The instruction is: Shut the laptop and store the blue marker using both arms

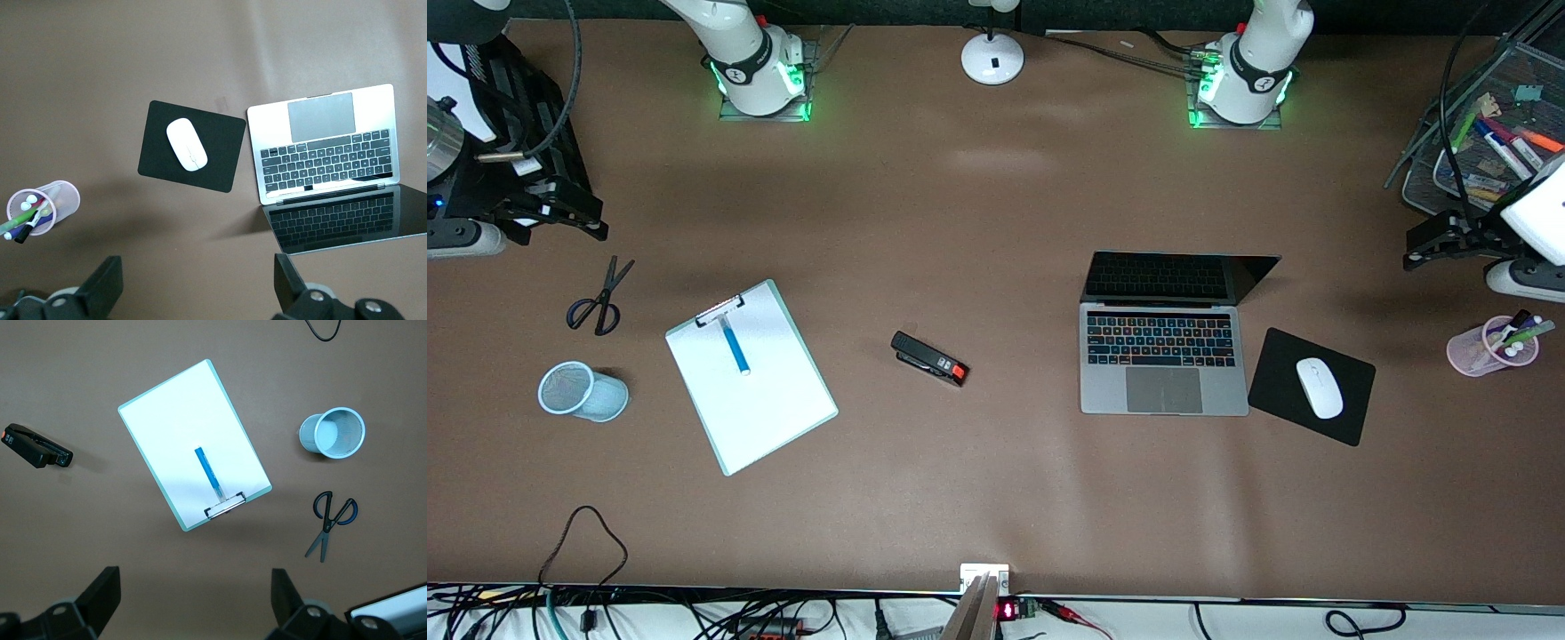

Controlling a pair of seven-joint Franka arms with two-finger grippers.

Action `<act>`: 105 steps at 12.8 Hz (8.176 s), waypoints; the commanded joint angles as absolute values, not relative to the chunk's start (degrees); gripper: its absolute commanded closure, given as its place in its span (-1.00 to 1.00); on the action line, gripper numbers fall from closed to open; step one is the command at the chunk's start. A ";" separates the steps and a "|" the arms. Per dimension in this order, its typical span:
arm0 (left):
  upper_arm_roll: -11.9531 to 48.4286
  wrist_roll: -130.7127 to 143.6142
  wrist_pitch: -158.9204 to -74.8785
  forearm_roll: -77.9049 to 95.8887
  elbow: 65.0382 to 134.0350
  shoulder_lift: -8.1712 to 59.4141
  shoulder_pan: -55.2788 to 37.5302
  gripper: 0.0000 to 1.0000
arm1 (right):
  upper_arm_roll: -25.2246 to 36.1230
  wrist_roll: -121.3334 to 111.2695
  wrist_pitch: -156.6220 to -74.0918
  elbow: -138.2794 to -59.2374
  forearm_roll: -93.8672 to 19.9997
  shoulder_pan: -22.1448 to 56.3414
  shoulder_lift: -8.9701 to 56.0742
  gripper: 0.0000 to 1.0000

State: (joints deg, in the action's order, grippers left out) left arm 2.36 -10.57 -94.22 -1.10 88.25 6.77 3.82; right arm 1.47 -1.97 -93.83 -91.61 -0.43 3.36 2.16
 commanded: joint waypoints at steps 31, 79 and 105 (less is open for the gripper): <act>13.51 10.70 -81.00 7.12 94.01 9.41 1.32 1.00 | 1.14 -1.75 -95.62 -91.67 -0.44 3.51 12.21 -1.00; 18.11 15.82 -154.42 -10.37 106.17 37.87 1.58 1.00 | -0.17 -36.65 -141.24 -106.52 -0.62 4.83 34.19 0.10; 20.74 8.81 -94.52 -6.42 86.50 16.80 6.06 -0.08 | -0.09 -35.86 -139.57 -102.13 -0.97 4.92 35.24 0.95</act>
State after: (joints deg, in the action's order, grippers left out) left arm 20.29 12.32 -99.82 -7.64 88.76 18.81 5.00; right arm 0.07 -35.89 -140.91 -103.96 -0.43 4.94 34.99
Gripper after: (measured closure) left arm 0.921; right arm 0.824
